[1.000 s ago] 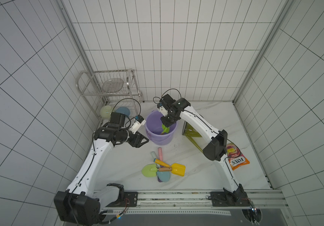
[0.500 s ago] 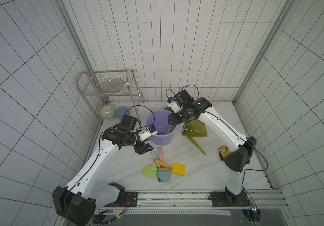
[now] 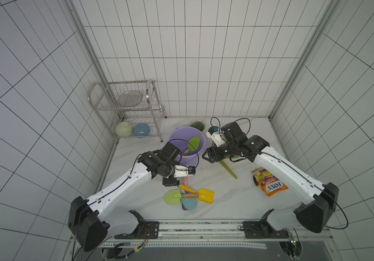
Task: Organize the gardening tools
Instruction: Pick up the gardening tool from the center of the board.
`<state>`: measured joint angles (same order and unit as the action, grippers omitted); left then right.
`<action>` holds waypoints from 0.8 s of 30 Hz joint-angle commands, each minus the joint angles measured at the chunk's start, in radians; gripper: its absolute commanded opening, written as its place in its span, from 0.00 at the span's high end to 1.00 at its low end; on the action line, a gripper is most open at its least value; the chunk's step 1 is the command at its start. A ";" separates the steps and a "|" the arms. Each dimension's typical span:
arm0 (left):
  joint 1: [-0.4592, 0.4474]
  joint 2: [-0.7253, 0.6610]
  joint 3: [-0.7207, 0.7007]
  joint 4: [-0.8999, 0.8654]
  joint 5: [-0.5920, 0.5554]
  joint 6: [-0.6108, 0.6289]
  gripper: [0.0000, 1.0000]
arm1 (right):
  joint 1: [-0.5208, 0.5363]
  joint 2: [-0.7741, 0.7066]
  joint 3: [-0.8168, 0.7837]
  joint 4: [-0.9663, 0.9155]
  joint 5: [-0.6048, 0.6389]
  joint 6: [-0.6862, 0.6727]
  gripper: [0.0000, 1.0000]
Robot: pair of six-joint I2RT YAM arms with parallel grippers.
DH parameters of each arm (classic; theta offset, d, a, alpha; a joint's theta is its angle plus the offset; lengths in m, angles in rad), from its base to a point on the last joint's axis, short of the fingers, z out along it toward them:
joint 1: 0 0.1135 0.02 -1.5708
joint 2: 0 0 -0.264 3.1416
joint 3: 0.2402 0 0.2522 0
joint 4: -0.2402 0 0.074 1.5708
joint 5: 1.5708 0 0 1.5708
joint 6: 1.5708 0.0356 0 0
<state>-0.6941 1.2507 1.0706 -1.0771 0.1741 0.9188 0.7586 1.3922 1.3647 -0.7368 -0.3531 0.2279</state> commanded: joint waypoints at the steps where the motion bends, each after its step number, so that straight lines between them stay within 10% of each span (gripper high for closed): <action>1: -0.067 0.007 -0.049 0.077 -0.115 0.026 0.38 | -0.001 -0.103 -0.074 0.122 -0.028 0.037 0.29; 24: -0.193 0.128 -0.220 0.287 -0.303 -0.018 0.49 | -0.004 -0.320 -0.351 0.235 -0.033 0.076 0.31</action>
<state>-0.8829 1.3750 0.8574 -0.8356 -0.1177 0.9131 0.7586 1.0786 1.0286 -0.5331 -0.3779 0.2958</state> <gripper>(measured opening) 0.508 0.695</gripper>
